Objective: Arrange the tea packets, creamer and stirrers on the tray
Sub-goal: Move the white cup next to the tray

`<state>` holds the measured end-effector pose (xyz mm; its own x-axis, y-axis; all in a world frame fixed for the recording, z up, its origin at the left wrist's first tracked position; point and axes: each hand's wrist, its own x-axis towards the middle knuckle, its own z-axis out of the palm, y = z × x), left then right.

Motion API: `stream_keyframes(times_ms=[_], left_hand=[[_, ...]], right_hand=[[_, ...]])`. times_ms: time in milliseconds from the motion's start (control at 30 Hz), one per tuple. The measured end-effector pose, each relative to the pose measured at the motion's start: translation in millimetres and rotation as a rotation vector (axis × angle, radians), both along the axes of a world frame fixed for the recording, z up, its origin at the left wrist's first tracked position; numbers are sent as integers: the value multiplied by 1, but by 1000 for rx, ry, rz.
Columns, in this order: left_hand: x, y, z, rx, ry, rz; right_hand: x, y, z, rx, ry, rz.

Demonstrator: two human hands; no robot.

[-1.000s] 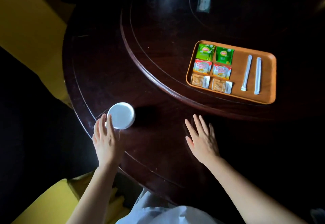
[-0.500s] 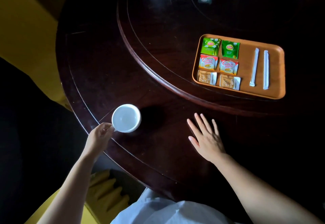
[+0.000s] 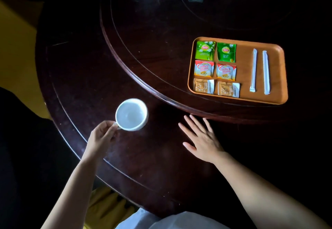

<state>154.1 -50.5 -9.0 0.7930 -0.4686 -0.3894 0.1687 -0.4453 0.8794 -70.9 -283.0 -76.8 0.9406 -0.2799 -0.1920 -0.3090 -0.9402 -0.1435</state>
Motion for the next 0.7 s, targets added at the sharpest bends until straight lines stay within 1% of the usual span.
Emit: stream_keyframes(times_ms=[67,133,267,533,700], left_hand=[[11,-21,10,-65,-12,-1],[26,-43,21,-113,-63,-30],[57,-90,36,-154,-135,-119],[95,-174,28,-111,-123,-300],[108,-207,18,-80,-52,-395]], right_hand=[[0,0,-1,19,-15,0],[0,-1,-1,38,-29,-1],[1,-2,0,55,-51,-8],[1,-3,-2,96,-80,-31],[2,-2,-2,106,-78,-42]])
